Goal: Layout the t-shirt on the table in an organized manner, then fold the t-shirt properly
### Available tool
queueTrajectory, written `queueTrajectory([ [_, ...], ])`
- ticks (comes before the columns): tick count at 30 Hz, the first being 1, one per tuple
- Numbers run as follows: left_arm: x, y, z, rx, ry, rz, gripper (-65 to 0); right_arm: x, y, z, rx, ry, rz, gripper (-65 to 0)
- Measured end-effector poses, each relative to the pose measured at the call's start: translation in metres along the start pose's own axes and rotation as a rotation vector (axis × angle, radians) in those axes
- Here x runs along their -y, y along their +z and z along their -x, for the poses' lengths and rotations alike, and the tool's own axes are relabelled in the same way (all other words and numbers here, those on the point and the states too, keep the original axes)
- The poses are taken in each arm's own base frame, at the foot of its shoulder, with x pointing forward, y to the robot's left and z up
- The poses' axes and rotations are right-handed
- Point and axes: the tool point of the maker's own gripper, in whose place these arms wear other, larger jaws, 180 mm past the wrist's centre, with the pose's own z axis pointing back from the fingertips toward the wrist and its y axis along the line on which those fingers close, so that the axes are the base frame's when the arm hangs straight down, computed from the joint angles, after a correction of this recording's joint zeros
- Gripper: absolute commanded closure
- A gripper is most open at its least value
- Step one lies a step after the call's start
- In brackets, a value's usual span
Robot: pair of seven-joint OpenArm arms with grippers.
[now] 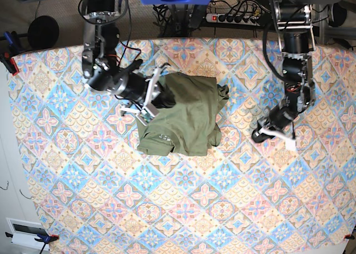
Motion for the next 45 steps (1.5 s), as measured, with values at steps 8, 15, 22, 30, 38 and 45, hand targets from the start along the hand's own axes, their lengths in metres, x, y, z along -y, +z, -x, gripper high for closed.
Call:
queueTrajectory([
  [8,-0.026,0.044,-0.001,0.027,0.046,-0.033,0.0,-0.019,-0.059,0.019,-0.235,0.198,-0.071,-2.0],
  [15,-0.007,0.046,-0.001,0.034,0.015,0.020,0.0,-0.070,-0.107,0.005,-0.278,0.323,-0.249,-1.9],
  [22,-0.023,0.052,0.019,-0.004,0.039,-0.021,0.0,-0.052,-0.124,0.051,-0.466,0.367,-0.201,-1.9],
  [30,-0.022,0.052,0.017,0.002,0.039,-0.017,0.0,-0.010,-0.111,0.057,-0.447,0.276,-0.117,-1.8],
  [38,-0.020,0.052,0.017,0.002,0.037,-0.010,0.0,0.064,-0.063,0.075,-0.389,0.096,0.065,-1.8],
  [45,-0.010,0.063,0.025,-0.005,0.005,0.009,0.0,0.122,-0.015,0.088,-0.458,0.086,0.238,-1.8],
])
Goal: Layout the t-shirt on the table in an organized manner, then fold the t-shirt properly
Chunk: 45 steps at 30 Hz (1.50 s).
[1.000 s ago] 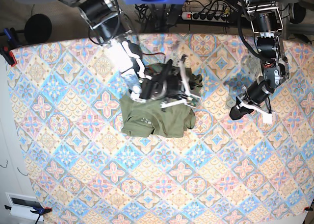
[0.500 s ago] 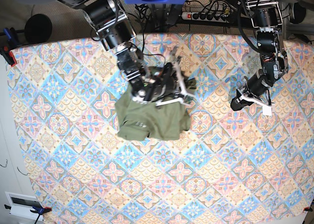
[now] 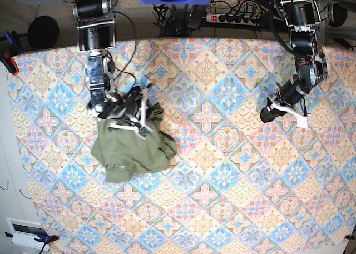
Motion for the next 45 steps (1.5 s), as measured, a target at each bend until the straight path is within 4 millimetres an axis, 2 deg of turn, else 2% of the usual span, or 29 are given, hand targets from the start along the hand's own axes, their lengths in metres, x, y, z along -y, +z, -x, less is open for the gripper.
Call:
queueTrajectory([
  [2,0.010,0.004,-0.001,0.007,-0.026,0.014,0.0,0.010,0.004,0.005,-0.007,-0.025,0.025,-1.8],
  [5,0.025,0.010,-0.004,0.026,-0.061,0.052,0.0,0.013,0.005,0.005,-0.003,-0.046,0.032,-1.8],
  [11,0.021,0.019,0.015,-0.010,-0.066,0.028,0.0,0.016,0.008,0.006,-0.007,-0.047,0.043,-1.8],
  [13,0.026,0.024,0.017,-0.006,-0.082,0.035,0.0,0.022,0.020,0.009,-0.048,-0.011,0.103,-1.8],
  [15,0.031,0.033,0.018,-0.001,-0.101,0.047,0.0,0.025,0.039,-0.002,0.006,0.018,0.163,-1.8],
  [17,0.029,0.048,0.014,0.022,-0.116,0.029,0.0,0.018,0.055,-0.011,0.077,0.035,0.180,-1.8],
  [18,0.025,0.057,0.011,0.040,-0.127,0.006,0.0,0.012,0.060,-0.009,0.086,0.040,0.186,-1.8],
  [21,0.015,0.075,0.010,0.050,-0.144,-0.043,0.0,-0.013,0.067,0.013,0.059,0.042,0.167,-1.8],
  [24,0.013,0.089,0.016,0.049,-0.145,-0.054,0.0,-0.021,0.081,0.036,0.068,-0.010,0.183,-1.8],
  [25,0.010,0.097,0.020,0.045,-0.145,-0.069,0.0,-0.023,0.084,0.056,0.042,-0.045,0.188,-1.7],
  [28,0.002,0.116,0.030,0.025,-0.162,-0.133,0.0,-0.037,0.092,0.144,-0.188,-0.154,0.185,0.0],
  [30,0.013,0.127,0.035,0.022,-0.180,-0.106,0.0,-0.035,0.101,0.150,-0.114,-0.242,0.178,0.0],
  [32,0.005,0.139,0.041,0.012,-0.170,-0.135,0.0,-0.032,0.112,0.158,-0.051,-0.336,0.184,0.0],
  [34,-0.010,0.149,0.049,-0.013,-0.157,-0.198,0.0,-0.029,0.129,0.187,-0.076,-0.429,0.214,0.0],
  [35,-0.016,0.154,0.057,-0.037,-0.158,-0.221,0.0,-0.030,0.140,0.209,-0.121,-0.474,0.234,0.0],
  [37,-0.018,0.165,0.073,-0.081,-0.142,-0.230,0.0,-0.032,0.162,0.248,-0.189,-0.563,0.273,0.0],
  [42,-0.018,0.180,0.107,-0.129,-0.073,-0.254,0.0,-0.019,0.202,0.283,-0.208,-0.649,0.382,0.0],
  [45,-0.025,0.195,0.126,-0.162,-0.051,-0.304,0.0,-0.016,0.210,0.292,-0.238,-0.637,0.391,0.0],
])
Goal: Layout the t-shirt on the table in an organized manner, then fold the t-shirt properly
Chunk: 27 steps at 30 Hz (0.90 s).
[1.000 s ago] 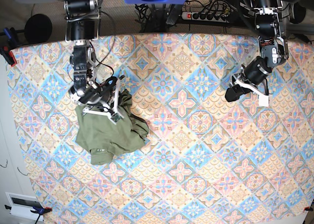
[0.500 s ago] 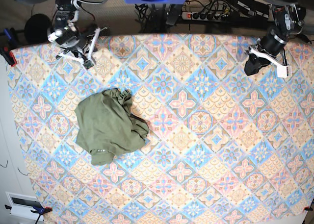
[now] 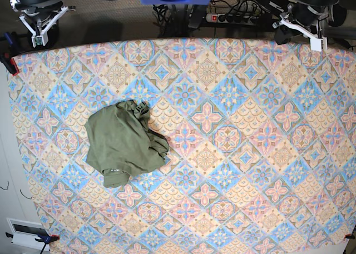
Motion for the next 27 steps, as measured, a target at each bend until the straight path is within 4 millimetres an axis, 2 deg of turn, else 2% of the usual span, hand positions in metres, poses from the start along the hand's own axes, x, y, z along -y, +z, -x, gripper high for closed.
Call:
queueTrajectory([
  [3,-0.019,0.011,0.040,-0.082,0.018,-0.112,0.0,0.001,-0.002,0.014,-0.021,-0.007,-0.024,0.0],
  [6,-0.030,0.016,0.063,-0.129,-0.011,-0.192,0.0,0.000,-0.008,0.054,-0.147,-0.048,-0.037,0.0],
  [9,-0.043,0.017,0.083,-0.159,-0.027,-0.282,0.0,-0.010,-0.026,0.081,-0.242,-0.038,-0.085,0.0],
  [12,-0.053,0.008,0.122,-0.237,-0.042,-0.322,0.0,-0.029,-0.053,0.102,-0.307,-0.026,-0.166,0.0],
  [15,-0.060,-0.011,0.148,-0.247,-0.044,-0.328,0.0,-0.038,-0.080,0.116,-0.350,-0.025,-0.187,0.0],
  [18,-0.060,-0.039,0.175,-0.259,-0.063,-0.302,0.0,-0.065,-0.109,0.125,-0.366,-0.068,-0.272,0.0],
  [19,-0.061,-0.048,0.187,-0.288,-0.064,-0.301,0.0,-0.071,-0.115,0.130,-0.381,-0.077,-0.280,0.0],
  [24,-0.062,-0.097,0.222,-0.319,-0.084,-0.267,0.0,-0.087,-0.135,0.153,-0.440,-0.114,-0.316,0.0],
  [25,-0.061,-0.108,0.224,-0.303,-0.098,-0.260,0.0,-0.090,-0.139,0.154,-0.433,-0.133,-0.326,0.0],
  [27,-0.063,-0.123,0.245,-0.359,-0.121,-0.259,0.0,-0.098,-0.148,0.154,-0.420,-0.173,-0.341,0.0],
])
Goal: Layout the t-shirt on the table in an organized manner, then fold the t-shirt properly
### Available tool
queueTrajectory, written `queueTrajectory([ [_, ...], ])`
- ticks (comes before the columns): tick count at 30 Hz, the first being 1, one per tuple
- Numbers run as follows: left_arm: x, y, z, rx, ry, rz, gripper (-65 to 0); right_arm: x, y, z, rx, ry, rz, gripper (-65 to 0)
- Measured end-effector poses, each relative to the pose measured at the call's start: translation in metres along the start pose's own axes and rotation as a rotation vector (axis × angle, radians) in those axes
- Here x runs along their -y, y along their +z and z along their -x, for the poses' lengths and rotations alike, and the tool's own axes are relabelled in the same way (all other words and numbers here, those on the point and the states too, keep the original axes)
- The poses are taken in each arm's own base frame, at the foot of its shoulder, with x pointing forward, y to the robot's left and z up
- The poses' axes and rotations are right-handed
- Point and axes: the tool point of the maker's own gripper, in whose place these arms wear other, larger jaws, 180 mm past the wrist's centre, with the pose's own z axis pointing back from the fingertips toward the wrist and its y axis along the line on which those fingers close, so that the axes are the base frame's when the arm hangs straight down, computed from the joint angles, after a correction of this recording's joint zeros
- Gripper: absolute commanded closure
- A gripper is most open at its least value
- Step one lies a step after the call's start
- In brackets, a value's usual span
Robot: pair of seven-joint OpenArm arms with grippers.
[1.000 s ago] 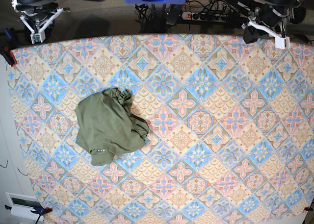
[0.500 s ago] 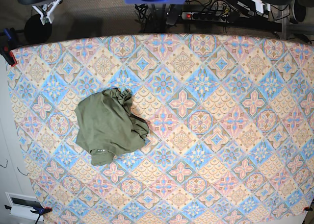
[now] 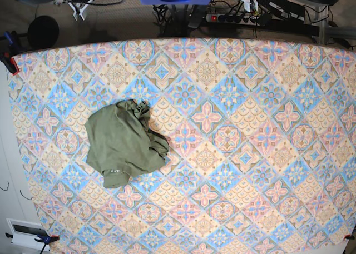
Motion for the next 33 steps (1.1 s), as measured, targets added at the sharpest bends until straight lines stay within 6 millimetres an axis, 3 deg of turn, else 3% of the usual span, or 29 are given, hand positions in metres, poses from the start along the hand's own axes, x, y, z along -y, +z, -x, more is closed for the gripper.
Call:
queueTrajectory([
  [4,0.018,-0.032,0.010,-0.022,-0.052,0.038,0.0,-0.022,-0.023,-0.005,0.065,-0.064,-0.080,0.0],
  [11,0.036,-0.063,0.011,-0.018,-0.133,0.072,0.0,-0.049,-0.047,-0.018,0.168,-0.142,-0.155,0.0],
  [15,0.038,-0.068,0.003,0.000,-0.170,0.074,0.0,-0.057,-0.051,-0.016,0.188,-0.159,-0.167,0.0],
  [20,0.041,-0.072,-0.008,0.018,-0.179,0.076,0.0,-0.100,-0.068,-0.014,0.196,-0.197,-0.200,0.0],
  [27,0.050,-0.077,-0.041,0.099,-0.186,0.090,0.0,-0.125,-0.081,-0.053,0.274,-0.244,-0.141,0.0],
  [31,0.053,-0.076,-0.047,0.135,-0.182,0.096,0.0,-0.137,-0.085,-0.042,0.241,-0.248,-0.157,0.0],
  [33,0.054,-0.076,-0.047,0.133,-0.180,0.098,0.0,-0.132,-0.085,-0.034,0.227,-0.251,-0.146,0.0],
])
